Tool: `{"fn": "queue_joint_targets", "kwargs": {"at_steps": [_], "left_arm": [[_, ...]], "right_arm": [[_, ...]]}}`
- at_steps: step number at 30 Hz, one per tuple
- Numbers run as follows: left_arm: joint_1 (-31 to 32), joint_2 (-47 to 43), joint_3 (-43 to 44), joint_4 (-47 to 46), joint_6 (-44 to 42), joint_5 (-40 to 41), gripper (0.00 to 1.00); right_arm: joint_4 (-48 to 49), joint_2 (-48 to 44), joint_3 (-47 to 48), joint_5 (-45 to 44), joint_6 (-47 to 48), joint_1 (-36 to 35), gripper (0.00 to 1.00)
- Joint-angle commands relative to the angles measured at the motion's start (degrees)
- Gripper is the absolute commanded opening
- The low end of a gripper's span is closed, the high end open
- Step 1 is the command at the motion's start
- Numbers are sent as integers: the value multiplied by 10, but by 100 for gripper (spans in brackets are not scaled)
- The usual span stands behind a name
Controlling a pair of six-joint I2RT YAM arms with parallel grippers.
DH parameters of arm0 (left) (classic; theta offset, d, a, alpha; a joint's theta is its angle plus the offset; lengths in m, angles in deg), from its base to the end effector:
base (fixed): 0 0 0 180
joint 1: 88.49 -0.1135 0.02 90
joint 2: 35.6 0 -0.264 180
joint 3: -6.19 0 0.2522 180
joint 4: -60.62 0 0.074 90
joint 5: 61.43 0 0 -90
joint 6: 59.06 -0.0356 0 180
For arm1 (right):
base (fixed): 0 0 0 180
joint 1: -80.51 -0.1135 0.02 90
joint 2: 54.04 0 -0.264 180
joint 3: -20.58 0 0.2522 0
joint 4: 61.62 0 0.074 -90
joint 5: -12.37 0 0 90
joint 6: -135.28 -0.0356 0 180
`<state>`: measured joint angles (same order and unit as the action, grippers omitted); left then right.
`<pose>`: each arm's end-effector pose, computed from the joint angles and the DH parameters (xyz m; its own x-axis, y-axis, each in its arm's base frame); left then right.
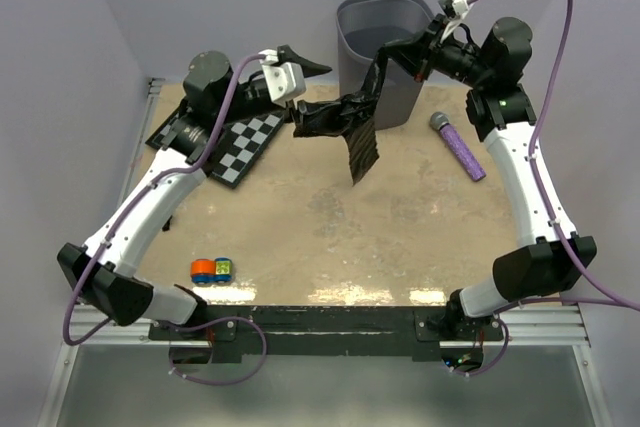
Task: Put the trash bags into the trash bin
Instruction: Unfold the trash bag at the center of the board.
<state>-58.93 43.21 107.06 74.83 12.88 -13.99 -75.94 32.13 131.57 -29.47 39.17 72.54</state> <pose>0.2506 -0.1698 0.4809 0.4063 0.0321 -0.9132 0.8627 0.3158 0.3949 0.3205 0.0717 0.5006 0.0924 0.0846 -0.9921 -0.8325 0.5532 -0.0303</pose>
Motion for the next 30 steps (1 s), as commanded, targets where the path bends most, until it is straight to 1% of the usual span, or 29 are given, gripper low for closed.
{"fn": "queue_joint_targets", "kwargs": {"at_steps": [1,2,4,6,8,12,15,17,20,22,24,26,30], "left_arm": [[4,42,36,8,-6,-41,63],[4,50,40,5,-24,-33,62],[5,73,61,20,-62,-44,62],[7,106,109,78,-109,-78,62],[13,134,142,123,-135,-80,62],[22,147,139,132,-167,-84,62],[31,159,135,159,-218,-82,62],[38,163,121,135,-231,-58,62],[50,150,68,18,-204,12,62],[52,147,47,-46,-198,38,63],[53,153,51,-67,-185,56,62],[52,167,68,-57,-183,56,59],[52,187,90,-45,-167,48,45]], "right_arm": [[-4,-14,-3,37,14,-3,0],[-2,-14,-2,40,10,-5,0],[2,-14,-1,41,2,-6,0],[2,-17,-1,40,-5,-6,0],[16,-18,-1,42,-10,-7,0],[30,-23,-6,42,-27,-9,0],[37,-25,-9,44,-36,-9,0],[42,-24,-9,45,-49,-9,0],[48,-21,-8,49,-54,-9,0],[46,-21,-7,53,-56,-9,0],[45,-21,-10,59,-57,-9,0],[45,-20,-12,65,-59,-10,0],[50,-17,-13,69,-62,-10,0]]}}
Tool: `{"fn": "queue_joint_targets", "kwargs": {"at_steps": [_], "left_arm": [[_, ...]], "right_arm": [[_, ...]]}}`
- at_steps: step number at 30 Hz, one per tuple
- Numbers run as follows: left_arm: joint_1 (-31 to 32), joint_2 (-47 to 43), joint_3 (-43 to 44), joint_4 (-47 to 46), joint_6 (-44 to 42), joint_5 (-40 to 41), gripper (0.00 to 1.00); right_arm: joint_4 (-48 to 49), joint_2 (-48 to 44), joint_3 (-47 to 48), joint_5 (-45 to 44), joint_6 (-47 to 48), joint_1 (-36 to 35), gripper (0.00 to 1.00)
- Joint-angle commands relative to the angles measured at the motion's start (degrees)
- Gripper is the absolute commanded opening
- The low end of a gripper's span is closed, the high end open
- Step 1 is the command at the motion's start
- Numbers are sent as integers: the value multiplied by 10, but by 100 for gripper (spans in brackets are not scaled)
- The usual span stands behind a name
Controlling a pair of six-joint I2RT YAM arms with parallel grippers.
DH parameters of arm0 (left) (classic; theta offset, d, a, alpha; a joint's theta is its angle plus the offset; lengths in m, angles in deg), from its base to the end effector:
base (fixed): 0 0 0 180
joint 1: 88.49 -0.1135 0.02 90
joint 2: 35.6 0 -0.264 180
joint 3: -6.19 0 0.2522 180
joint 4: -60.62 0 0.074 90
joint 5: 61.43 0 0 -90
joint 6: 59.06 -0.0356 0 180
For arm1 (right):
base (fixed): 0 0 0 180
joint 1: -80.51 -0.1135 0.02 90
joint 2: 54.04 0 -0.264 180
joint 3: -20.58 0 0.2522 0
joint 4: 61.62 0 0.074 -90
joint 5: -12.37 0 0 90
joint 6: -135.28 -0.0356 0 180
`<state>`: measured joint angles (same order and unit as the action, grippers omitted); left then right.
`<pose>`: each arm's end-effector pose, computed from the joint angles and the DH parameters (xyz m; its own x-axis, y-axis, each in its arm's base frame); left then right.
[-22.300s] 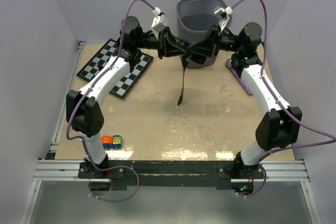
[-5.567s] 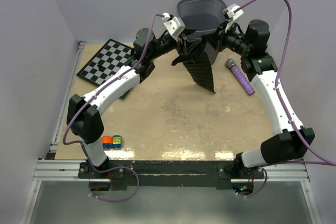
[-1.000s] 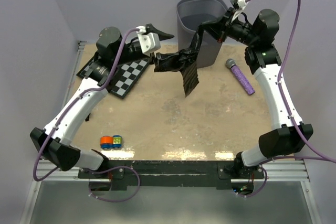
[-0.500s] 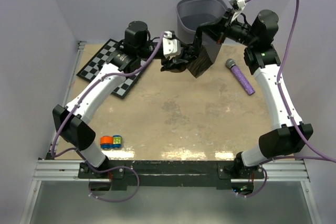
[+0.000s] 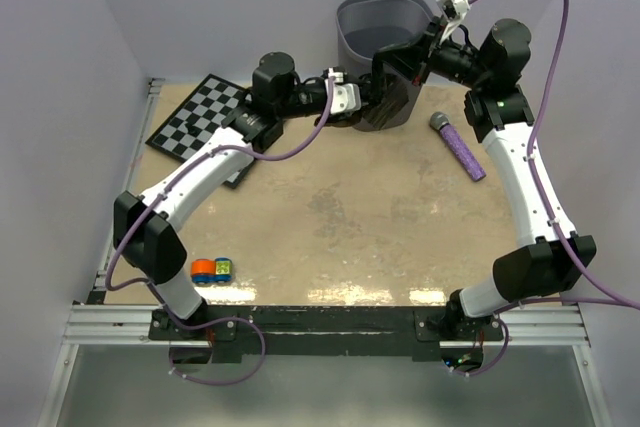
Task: Put the trash bags into the trash bin
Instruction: Unfold the trash bag at the center of the board.
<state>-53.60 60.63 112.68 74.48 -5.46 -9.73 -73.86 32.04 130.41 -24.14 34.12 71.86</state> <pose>0.3143 -0.2461 0.4145 0.5260 0.2009 -0.8264 0.8003 0.2120 0.5609 0.3180 0.0773 0.4974 0.0255 0.1204 -0.9924 -0.8899 0.4551 0.0323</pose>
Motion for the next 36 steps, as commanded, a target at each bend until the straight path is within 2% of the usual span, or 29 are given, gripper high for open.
{"fn": "queue_joint_targets", "kwargs": {"at_steps": [1,6,9,11,12,15,16,17,18,22,27,30,33,36], "left_arm": [[-2,14,33,-45,24,2,41],[-1,27,37,-58,34,-7,29],[-1,38,45,-65,41,-10,17],[-2,43,51,-71,57,-6,3],[-2,44,52,-78,75,1,0],[-8,41,59,-92,157,43,0],[-15,41,65,-99,208,59,0],[-25,40,69,-106,253,73,0],[-32,38,69,-109,299,83,0],[-49,9,39,-137,412,126,0],[-52,-18,8,-158,445,157,0],[-54,-30,-4,-171,465,183,0],[-55,-39,-9,-179,486,216,0],[-59,-40,-4,-180,498,222,0]], "right_arm": [[28,-15,-1,16,-11,-3,0],[30,-9,3,26,-16,-4,0],[27,-3,7,25,-17,-4,0],[26,-1,4,21,-16,-4,0],[24,0,1,7,-16,-4,0],[11,-15,-17,-130,-18,8,33],[10,-21,-23,-154,-21,19,47],[8,-22,-27,-160,-28,27,56],[9,-23,-31,-151,-32,38,60],[12,-43,-72,-112,-39,53,64],[53,-61,-151,-56,-91,48,67],[63,-59,-162,-17,-89,24,71],[67,-49,-164,-15,-93,3,80],[88,-31,-157,-16,-110,-5,84]]}}
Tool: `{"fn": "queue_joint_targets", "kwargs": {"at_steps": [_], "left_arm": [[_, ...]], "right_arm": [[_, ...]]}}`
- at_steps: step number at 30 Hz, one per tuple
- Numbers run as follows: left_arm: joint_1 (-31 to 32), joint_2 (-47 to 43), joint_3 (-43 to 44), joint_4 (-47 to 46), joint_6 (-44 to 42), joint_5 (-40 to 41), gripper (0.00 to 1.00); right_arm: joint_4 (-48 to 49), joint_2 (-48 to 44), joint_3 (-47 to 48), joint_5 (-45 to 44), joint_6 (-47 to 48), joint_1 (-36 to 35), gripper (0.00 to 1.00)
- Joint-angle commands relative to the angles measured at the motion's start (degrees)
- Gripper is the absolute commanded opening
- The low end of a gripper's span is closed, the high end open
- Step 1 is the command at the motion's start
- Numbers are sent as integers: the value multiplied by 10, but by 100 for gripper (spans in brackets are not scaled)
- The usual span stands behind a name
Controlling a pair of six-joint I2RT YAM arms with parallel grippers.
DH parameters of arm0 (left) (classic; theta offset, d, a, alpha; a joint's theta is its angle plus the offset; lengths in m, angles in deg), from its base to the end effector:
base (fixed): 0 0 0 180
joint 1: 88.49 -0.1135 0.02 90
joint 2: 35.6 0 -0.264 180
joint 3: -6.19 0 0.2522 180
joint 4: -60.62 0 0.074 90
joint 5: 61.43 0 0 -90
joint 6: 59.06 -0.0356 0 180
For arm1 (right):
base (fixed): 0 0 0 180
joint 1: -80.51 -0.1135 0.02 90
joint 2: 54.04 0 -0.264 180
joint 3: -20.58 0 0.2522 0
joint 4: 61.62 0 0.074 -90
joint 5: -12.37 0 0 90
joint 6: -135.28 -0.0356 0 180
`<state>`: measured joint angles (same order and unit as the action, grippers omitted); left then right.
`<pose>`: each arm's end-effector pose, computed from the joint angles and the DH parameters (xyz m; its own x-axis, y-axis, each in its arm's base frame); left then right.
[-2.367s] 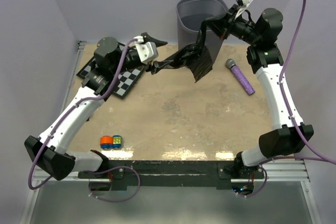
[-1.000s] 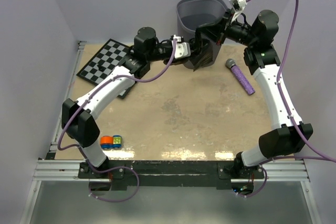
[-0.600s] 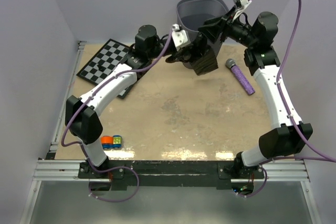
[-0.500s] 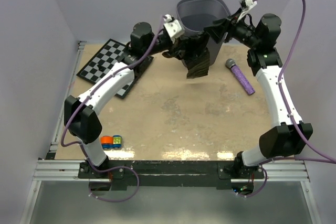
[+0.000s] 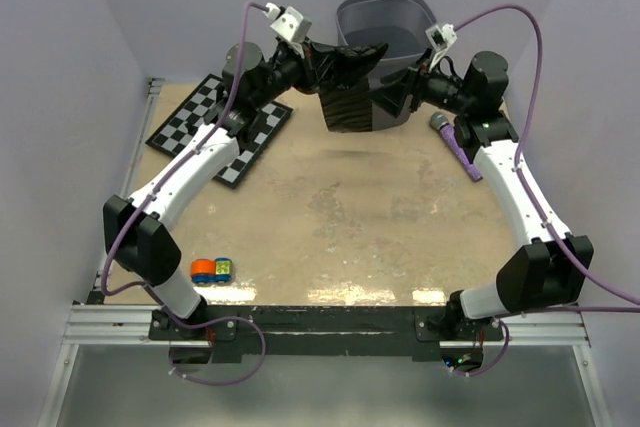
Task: Put the trash bags into the trash bin
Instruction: Unfold the trash bag at the center of the board.
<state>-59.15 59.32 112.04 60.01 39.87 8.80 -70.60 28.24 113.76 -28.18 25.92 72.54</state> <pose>0.3390 -0.2043 0.4459 0.0559 -0.1990 -0.9784 0.7680 0.6348 -0.0852 0.3223 0.0724 0.4261 -0.2479 0.1829 -0.9514 -0.8056 0.5065 0.3073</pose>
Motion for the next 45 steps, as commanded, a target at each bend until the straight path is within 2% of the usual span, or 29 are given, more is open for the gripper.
{"fn": "queue_joint_targets", "kwargs": {"at_steps": [1,6,9,10,11,14,15,22,26,31,35,37,38,40,42,45], "left_arm": [[-4,-29,2,-36,49,37,0],[-3,-32,-3,-43,61,29,0],[-3,-34,-3,-45,61,21,0],[-3,-35,-5,-45,60,20,0],[-3,-36,-6,-44,56,19,0],[-7,-43,-11,-40,30,19,0],[-10,-44,-13,-36,18,20,0],[-50,-74,-39,1,-87,53,0],[-54,-87,-63,-4,-176,100,0],[-54,-83,-73,-20,-250,148,0],[-59,-83,-82,-34,-271,161,0],[-75,-93,-88,-39,-253,41,0],[-82,-101,-90,-44,-241,-53,4],[-86,-100,-49,7,-245,-160,22],[-87,-88,20,75,-238,-213,44],[-85,-34,160,238,-302,-313,54]], "right_arm": [[63,16,16,24,-34,-14,86],[103,67,63,13,-56,-46,87],[110,101,95,-7,-65,-67,82],[110,109,105,-15,-67,-71,77],[111,118,115,-21,-67,-75,64],[63,130,142,-60,-31,-77,7],[46,128,145,-75,-13,-75,0],[-63,73,107,-88,79,-19,0],[-137,52,94,-87,141,11,0],[-213,28,97,-103,218,18,0],[-275,18,117,-104,270,19,0],[-313,26,133,-70,297,20,0],[-320,29,137,-63,302,19,0],[-321,31,137,-61,310,18,0],[-329,35,144,-65,337,16,0],[-332,48,159,-62,356,12,0]]}}
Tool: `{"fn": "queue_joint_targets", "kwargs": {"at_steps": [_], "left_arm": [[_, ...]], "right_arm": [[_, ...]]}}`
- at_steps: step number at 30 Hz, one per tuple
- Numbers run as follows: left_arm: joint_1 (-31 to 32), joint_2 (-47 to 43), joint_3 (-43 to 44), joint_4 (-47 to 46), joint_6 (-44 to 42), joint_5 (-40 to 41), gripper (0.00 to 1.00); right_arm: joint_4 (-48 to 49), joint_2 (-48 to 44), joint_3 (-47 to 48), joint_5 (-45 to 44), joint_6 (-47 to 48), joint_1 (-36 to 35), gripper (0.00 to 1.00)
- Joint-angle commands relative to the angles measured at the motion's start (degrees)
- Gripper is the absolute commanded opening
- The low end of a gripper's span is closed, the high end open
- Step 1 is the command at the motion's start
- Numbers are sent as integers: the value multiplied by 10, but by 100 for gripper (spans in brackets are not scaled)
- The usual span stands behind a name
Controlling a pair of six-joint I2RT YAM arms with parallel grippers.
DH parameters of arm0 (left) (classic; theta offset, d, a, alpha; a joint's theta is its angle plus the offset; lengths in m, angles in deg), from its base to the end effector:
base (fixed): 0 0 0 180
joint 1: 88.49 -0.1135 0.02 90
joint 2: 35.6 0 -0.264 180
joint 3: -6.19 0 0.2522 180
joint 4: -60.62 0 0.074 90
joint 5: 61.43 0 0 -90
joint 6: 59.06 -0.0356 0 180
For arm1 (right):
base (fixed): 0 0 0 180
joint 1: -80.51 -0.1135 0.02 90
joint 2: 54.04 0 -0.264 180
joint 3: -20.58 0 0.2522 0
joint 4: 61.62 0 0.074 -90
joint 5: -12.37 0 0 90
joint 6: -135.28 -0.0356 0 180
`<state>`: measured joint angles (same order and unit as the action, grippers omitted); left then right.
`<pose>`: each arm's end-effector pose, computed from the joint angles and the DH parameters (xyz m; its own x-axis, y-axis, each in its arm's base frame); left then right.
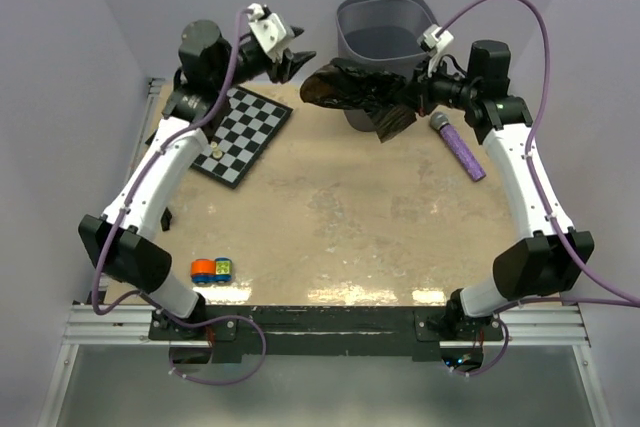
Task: Put the trash bags into the trash bin
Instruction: Unfold the trash bag at the center of the board.
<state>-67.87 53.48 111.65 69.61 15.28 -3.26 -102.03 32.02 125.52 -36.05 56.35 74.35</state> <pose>0.3314 -0.1447 0.4620 0.3288 0.1213 -0.9366 0.7269 0.6005 0.3330 0.3296 0.0593 0.4216 -0.2248 -0.1687 -0.9597 -0.7512 0.6573 0.0604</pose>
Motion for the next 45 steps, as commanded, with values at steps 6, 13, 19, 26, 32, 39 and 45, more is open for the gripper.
{"fn": "queue_joint_targets", "kwargs": {"at_steps": [6,13,19,26,32,39,45], "left_arm": [[49,98,257,260,-211,-222,62],[110,109,252,318,-331,-192,65],[120,125,246,290,-361,-108,63],[119,103,235,255,-361,-90,63],[120,116,219,282,-420,-48,63],[121,168,276,342,-474,-13,34],[118,175,272,256,-339,117,0]], "right_arm": [[4,24,69,25,42,-39,0],[1,35,102,32,32,-59,0],[-23,30,103,41,68,-69,0],[-49,16,93,26,116,-72,0],[-60,11,94,28,135,-75,0],[-76,6,93,18,162,-77,0],[-14,-14,48,-77,71,-67,0]]}}
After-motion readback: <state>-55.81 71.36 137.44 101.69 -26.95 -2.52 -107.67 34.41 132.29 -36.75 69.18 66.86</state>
